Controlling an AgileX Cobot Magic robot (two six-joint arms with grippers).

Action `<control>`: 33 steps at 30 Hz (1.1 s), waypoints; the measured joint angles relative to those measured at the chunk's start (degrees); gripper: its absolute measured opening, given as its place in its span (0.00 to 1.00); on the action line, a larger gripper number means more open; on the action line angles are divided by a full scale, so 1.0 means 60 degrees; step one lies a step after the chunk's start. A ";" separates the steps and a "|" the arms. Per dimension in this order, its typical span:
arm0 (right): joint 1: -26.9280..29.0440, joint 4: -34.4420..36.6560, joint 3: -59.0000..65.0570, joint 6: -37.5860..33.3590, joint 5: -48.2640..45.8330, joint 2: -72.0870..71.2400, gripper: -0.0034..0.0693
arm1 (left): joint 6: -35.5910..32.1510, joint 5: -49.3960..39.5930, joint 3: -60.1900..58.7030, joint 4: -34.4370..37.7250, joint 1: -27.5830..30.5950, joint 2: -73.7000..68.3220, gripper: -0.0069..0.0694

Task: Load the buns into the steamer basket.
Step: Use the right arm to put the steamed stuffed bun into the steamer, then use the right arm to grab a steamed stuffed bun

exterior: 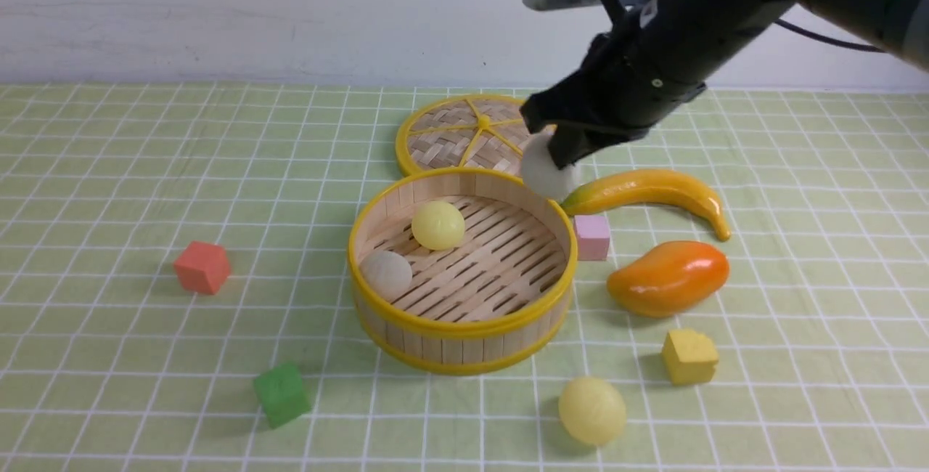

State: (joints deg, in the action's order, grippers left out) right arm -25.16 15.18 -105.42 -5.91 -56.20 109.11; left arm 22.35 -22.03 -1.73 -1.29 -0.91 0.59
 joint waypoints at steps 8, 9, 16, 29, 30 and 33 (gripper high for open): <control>0.0000 0.0082 -0.0244 -0.0173 0.1358 0.1904 0.05 | 0.0000 0.0000 0.0000 0.0000 0.0000 0.0000 0.25; 0.0000 0.0043 -0.0244 -0.0124 0.1480 0.2055 0.05 | 0.0000 0.0000 0.0000 0.0000 0.0000 0.0000 0.25; 0.0000 -0.0932 -0.0247 0.0900 0.2148 0.2347 0.17 | 0.0000 0.0000 0.0000 0.0000 0.0000 0.0000 0.26; 0.0000 -0.1023 -0.0210 0.1071 0.0168 0.0874 0.56 | 0.0000 0.0000 0.0000 0.0000 0.0000 0.0000 0.28; 0.0000 -0.0845 0.0063 0.0885 -0.0023 0.0410 0.57 | 0.0000 0.0000 0.0000 0.0000 0.0000 0.0000 0.28; 0.0000 -0.0428 0.1200 0.0292 -0.0066 -0.0891 0.58 | 0.0000 0.0000 0.0000 0.0000 0.0000 0.0000 0.28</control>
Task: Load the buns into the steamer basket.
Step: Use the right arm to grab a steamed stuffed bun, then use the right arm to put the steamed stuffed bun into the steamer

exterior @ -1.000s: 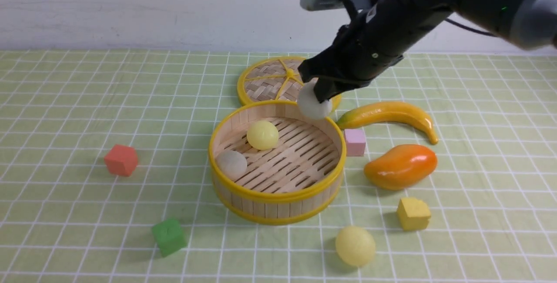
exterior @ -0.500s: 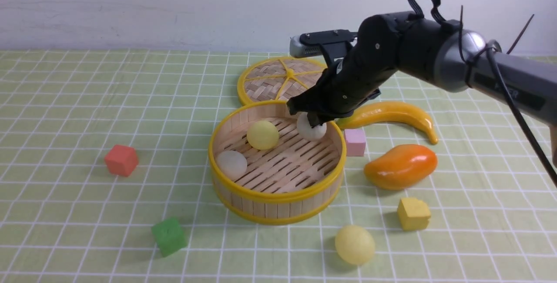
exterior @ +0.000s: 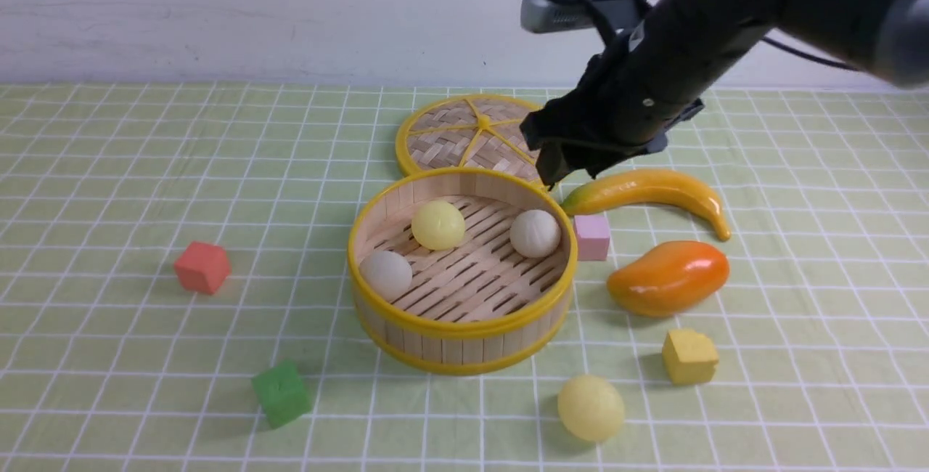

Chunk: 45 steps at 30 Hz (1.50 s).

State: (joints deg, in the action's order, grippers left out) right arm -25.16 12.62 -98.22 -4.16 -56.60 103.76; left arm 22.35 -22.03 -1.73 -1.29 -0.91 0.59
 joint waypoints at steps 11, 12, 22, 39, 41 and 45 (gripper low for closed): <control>0.0000 0.0924 0.4424 -0.1036 0.0349 -0.1338 0.58 | 0.0000 0.0000 0.0000 0.0000 0.0000 0.0000 0.28; 0.0000 0.0880 0.4496 -0.1061 0.0232 -0.1210 0.58 | 0.0000 0.0000 0.0000 0.0000 0.0000 0.0000 0.28; 0.0000 0.1249 0.4551 -0.1343 0.0226 0.0124 0.58 | 0.0000 0.0000 0.0000 0.0000 0.0000 0.0000 0.28; 0.0000 0.1340 0.4482 -0.1734 0.0943 0.0468 0.05 | 0.0000 0.0000 0.0000 0.0000 0.0000 0.0000 0.28; 0.0000 0.1320 0.4388 -0.1734 0.0753 0.0468 0.05 | 0.0000 0.0000 0.0000 0.0000 0.0000 0.0000 0.28; 0.0000 0.1270 0.3564 -0.1722 -0.0038 0.0181 0.05 | 0.0000 0.0000 0.0000 0.0000 0.0000 0.0000 0.28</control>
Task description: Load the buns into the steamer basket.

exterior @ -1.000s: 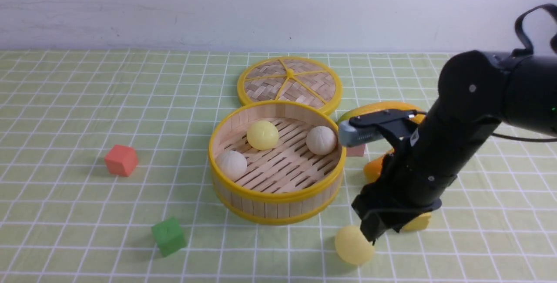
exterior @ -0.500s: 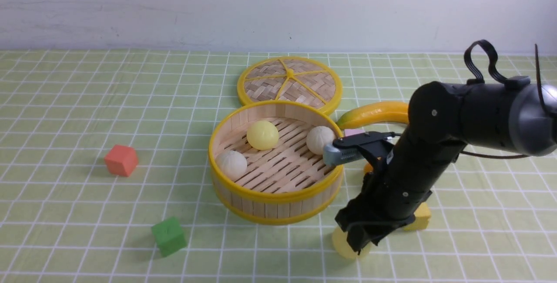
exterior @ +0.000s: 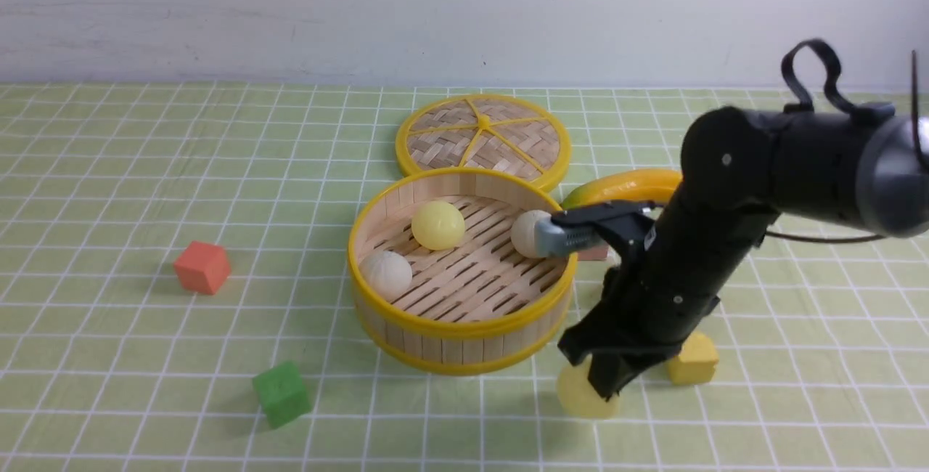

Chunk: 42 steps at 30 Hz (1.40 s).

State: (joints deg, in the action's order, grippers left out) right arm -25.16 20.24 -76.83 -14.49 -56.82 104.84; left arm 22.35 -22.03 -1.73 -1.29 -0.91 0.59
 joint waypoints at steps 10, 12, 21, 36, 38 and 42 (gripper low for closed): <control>0.0000 0.0413 -0.2934 0.0431 0.0136 -0.0376 0.05 | 0.0000 0.0000 0.0000 0.0000 0.0000 0.0000 0.28; 0.0000 0.0709 -0.3017 0.0412 0.0746 0.0002 0.05 | 0.0000 0.0000 0.0000 0.0000 0.0000 0.0000 0.28; 0.0000 0.1561 -0.3016 -0.0754 0.2075 0.2039 0.05 | 0.0000 0.0000 0.0000 0.0000 0.0000 0.0000 0.28; 0.0000 0.1095 -0.3028 -0.0809 0.1756 0.1838 0.49 | 0.0000 0.0000 0.0000 0.0000 0.0000 0.0000 0.29; 0.0000 0.0770 -0.3136 -0.0809 0.1439 0.1503 0.55 | 0.0000 0.0000 0.0000 0.0000 0.0000 0.0000 0.29; 0.0000 0.0259 -0.3399 -0.0809 0.0770 0.0627 0.58 | 0.0000 0.0000 0.0000 0.0000 0.0000 0.0000 0.30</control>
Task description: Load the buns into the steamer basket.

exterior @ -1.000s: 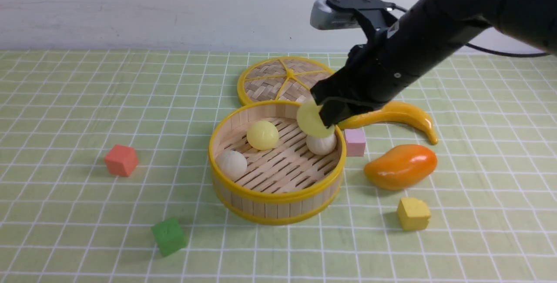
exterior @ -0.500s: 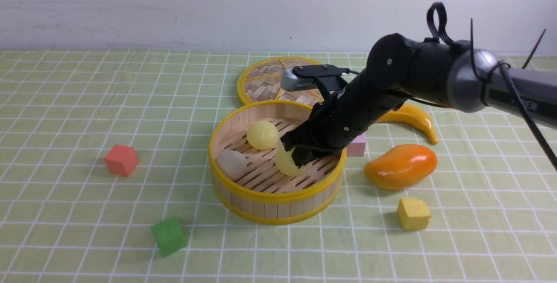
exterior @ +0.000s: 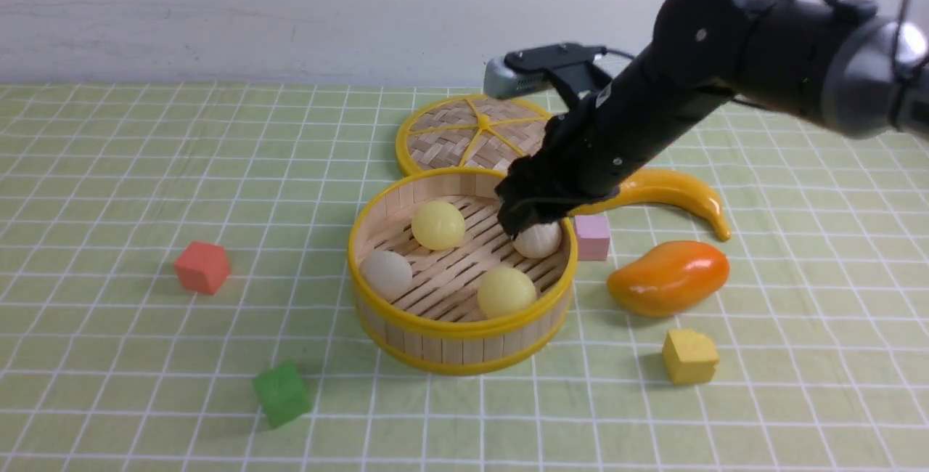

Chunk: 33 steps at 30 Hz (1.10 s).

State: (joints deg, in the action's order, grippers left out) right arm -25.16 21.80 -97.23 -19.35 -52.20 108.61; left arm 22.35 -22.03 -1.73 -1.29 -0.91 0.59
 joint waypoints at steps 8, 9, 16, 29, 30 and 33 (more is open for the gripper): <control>0.0000 -0.0124 0.0653 0.0694 -0.0586 -0.3442 0.54 | 0.0000 0.0000 0.0000 0.0000 0.0000 0.0000 0.31; 0.0000 -0.0124 0.0897 0.0747 -0.0547 -0.3812 0.51 | 0.0000 0.0000 0.0000 0.0000 0.0000 0.0000 0.31; 0.0000 -0.0755 0.3953 0.0833 -0.0477 -0.6055 0.23 | 0.0000 0.0000 0.0000 0.0000 0.0000 0.0000 0.32; 0.0000 -0.0939 0.6876 0.1016 0.0663 -0.8920 0.02 | 0.0000 0.0000 0.0000 0.0000 0.0000 0.0000 0.33; 0.0000 -0.0919 0.6884 0.1016 0.0597 -0.9141 0.02 | 0.0000 0.0000 0.0000 0.0000 0.0000 0.0000 0.33; 0.0000 -0.0898 0.6884 0.1023 0.0316 -0.9832 0.02 | 0.0000 0.0000 0.0000 0.0000 0.0000 0.0000 0.33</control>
State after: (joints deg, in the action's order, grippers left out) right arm -25.16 16.41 -55.92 -13.21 -50.31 49.62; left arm 22.35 -22.03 -1.73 -1.29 -0.91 0.59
